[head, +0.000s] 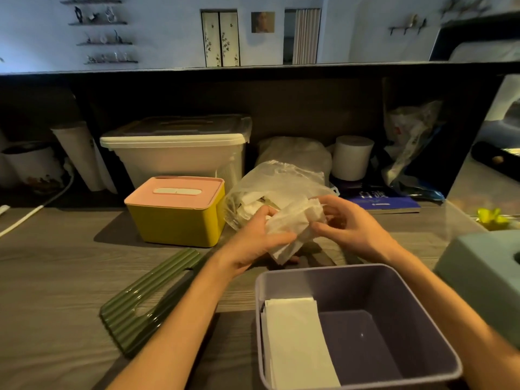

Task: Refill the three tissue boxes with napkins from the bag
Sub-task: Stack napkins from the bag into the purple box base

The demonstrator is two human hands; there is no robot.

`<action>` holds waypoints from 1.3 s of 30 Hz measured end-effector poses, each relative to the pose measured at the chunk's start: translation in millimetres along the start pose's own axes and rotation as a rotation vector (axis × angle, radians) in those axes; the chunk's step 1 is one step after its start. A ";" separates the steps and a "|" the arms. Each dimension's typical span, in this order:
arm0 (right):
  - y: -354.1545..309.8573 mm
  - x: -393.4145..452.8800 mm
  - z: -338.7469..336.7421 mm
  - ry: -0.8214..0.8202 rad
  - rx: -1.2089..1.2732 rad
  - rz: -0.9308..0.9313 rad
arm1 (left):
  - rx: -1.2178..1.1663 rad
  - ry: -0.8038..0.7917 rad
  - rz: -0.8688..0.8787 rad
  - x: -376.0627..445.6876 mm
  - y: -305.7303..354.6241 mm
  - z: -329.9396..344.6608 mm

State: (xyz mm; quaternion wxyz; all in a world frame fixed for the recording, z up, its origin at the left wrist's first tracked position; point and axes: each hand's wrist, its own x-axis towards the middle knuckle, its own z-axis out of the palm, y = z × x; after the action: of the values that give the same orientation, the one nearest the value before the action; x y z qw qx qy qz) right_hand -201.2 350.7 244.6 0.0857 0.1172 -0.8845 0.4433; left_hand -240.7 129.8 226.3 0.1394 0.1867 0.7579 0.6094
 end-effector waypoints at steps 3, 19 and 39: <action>14.3 -12.4 5.8 0.050 0.134 0.018 | 0.085 0.129 0.149 0.8 -1.6 3.6; 27.1 -14.1 38.1 0.086 -0.089 -0.227 | -0.054 0.452 0.128 11.9 -13.5 35.5; 15.5 -9.3 57.7 0.094 0.127 -0.104 | -0.158 0.593 0.091 19.8 -16.4 47.1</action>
State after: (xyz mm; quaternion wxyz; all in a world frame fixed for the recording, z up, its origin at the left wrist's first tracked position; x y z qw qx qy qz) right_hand -199.4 314.5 196.2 0.1424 0.1472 -0.8423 0.4986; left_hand -239.5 176.7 200.3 -0.1010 0.0229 0.7066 0.7000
